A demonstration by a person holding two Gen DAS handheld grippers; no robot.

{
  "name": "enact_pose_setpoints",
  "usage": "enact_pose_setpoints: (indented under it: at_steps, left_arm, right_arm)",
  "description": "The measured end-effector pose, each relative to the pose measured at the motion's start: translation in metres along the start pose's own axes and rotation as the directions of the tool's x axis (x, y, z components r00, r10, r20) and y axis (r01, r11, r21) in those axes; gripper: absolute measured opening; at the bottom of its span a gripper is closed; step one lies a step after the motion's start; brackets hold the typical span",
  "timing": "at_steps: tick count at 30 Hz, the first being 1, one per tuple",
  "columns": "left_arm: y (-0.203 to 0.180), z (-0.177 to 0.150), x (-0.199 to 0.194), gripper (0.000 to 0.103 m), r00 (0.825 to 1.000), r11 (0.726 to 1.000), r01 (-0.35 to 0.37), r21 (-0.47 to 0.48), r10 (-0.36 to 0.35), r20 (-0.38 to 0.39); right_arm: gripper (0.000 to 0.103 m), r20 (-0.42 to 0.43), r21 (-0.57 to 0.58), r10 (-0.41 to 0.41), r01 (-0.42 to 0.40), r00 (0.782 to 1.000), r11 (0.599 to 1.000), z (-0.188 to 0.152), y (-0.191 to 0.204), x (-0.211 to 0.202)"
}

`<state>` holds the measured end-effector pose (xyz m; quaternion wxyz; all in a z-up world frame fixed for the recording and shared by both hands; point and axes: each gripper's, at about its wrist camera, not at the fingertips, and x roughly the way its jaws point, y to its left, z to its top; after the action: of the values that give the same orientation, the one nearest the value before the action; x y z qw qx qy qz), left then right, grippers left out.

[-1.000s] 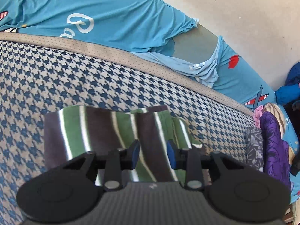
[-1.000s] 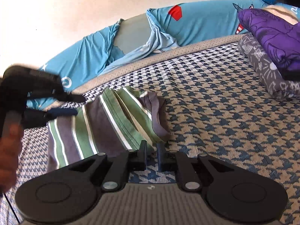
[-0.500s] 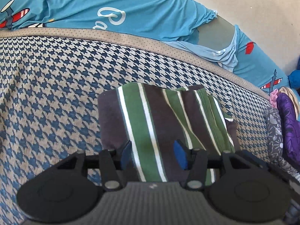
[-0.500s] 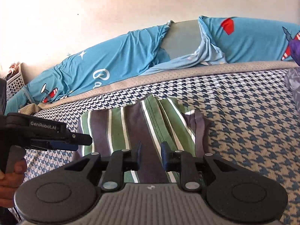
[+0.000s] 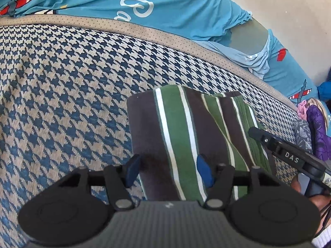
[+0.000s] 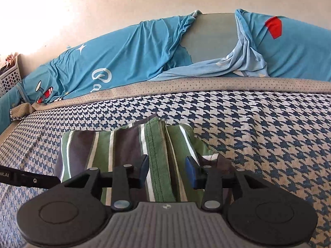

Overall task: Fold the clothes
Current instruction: 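Open both grippers and press the folded shirt flat, then press the folded striped shirt flat with both open grippers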

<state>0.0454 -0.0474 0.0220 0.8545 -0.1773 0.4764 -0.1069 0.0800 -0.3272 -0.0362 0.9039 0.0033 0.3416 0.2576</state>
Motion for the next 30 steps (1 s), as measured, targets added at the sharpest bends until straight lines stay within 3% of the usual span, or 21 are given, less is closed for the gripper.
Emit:
enact_pose_setpoints:
  at_steps: [2,17,25,30]
  left_arm:
    - [-0.001,0.001,0.001,0.072,1.0,1.0,0.005,-0.008,-0.005,0.011]
    - [-0.003,0.001,0.006,0.073,1.0,0.999,0.002,-0.048,-0.002,0.01]
    - [-0.007,0.001,0.004,0.073,1.0,0.999,-0.007,-0.04,0.007,0.021]
    - [-0.012,0.003,-0.001,0.076,0.998,1.0,-0.022,-0.006,0.023,0.066]
  right_arm:
    - [0.038,-0.004,0.006,0.008,-0.008,1.0,1.0,0.001,-0.001,0.006]
    - [0.037,-0.002,-0.03,0.008,-0.008,1.0,1.0,0.008,0.009,0.034]
    - [0.009,0.02,0.0,-0.005,0.005,1.0,1.0,0.011,0.009,0.028]
    - [0.008,0.081,0.004,-0.045,0.045,0.996,0.999,0.019,0.013,0.01]
